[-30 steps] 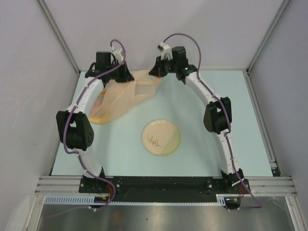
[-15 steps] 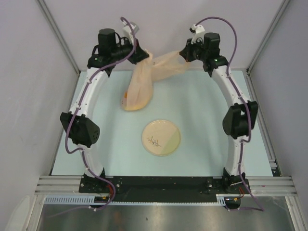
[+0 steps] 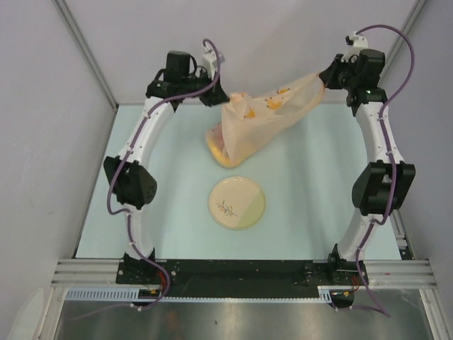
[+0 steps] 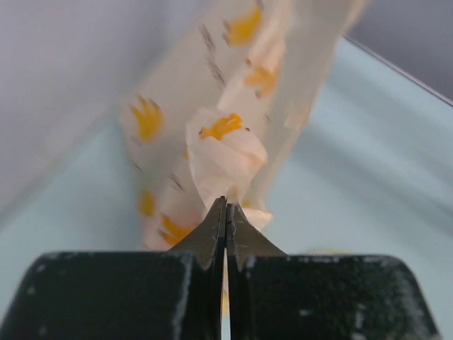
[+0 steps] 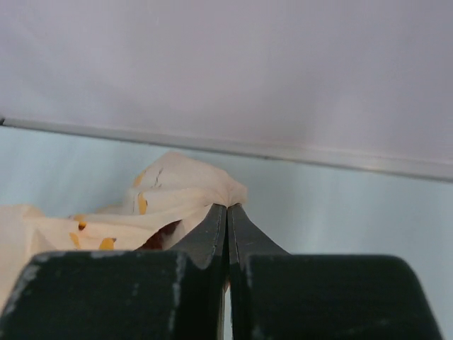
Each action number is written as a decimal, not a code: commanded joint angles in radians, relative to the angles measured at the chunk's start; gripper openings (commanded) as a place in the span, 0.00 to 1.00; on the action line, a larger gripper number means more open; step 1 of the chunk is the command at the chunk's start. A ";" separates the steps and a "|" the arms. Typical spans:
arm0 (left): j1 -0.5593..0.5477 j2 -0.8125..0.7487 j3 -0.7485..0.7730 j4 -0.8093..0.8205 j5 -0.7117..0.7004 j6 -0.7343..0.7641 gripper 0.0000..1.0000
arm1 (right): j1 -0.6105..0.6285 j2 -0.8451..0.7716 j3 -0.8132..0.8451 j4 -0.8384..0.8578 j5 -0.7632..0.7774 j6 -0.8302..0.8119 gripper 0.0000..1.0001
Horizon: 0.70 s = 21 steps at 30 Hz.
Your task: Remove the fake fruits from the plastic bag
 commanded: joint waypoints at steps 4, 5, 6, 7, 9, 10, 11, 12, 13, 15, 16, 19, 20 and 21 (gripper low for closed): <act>0.058 0.218 0.434 0.326 -0.175 -0.007 0.00 | 0.094 0.253 0.481 0.101 0.100 -0.011 0.00; 0.058 0.216 0.423 0.374 -0.186 -0.001 0.00 | 0.099 0.264 0.505 0.112 0.113 -0.017 0.00; 0.055 0.224 0.465 0.400 -0.192 0.034 0.00 | 0.103 0.264 0.525 0.126 0.125 -0.012 0.00; 0.046 0.242 0.507 0.396 -0.203 0.057 0.00 | 0.108 0.259 0.532 0.132 0.137 -0.014 0.00; 0.035 0.221 0.523 0.409 -0.209 0.095 0.00 | 0.117 0.200 0.516 0.133 0.165 -0.078 0.00; 0.032 0.169 0.497 0.423 -0.192 0.092 0.00 | 0.123 0.168 0.499 0.135 0.169 -0.092 0.00; 0.032 0.147 0.456 0.431 -0.183 0.083 0.00 | 0.122 0.108 0.453 0.135 0.168 -0.109 0.00; 0.030 0.130 0.451 0.402 -0.169 0.082 0.00 | 0.116 0.074 0.431 0.133 0.165 -0.141 0.00; 0.030 0.116 0.451 0.373 -0.131 0.083 0.00 | 0.096 0.045 0.404 0.130 0.171 -0.146 0.00; 0.029 0.072 0.412 0.281 -0.103 0.098 0.00 | 0.065 -0.038 0.310 0.114 0.177 -0.146 0.00; 0.029 0.052 0.382 0.250 -0.094 0.104 0.00 | 0.023 -0.064 0.268 0.103 0.182 -0.146 0.00; 0.030 -0.040 0.207 0.123 -0.074 0.140 0.00 | -0.054 -0.214 0.039 0.075 0.174 -0.134 0.00; 0.030 -0.092 0.094 0.100 -0.059 0.134 0.00 | -0.067 -0.253 -0.024 0.066 0.173 -0.140 0.00; 0.030 -0.124 0.028 0.101 -0.051 0.125 0.00 | -0.077 -0.330 -0.126 0.043 0.176 -0.152 0.00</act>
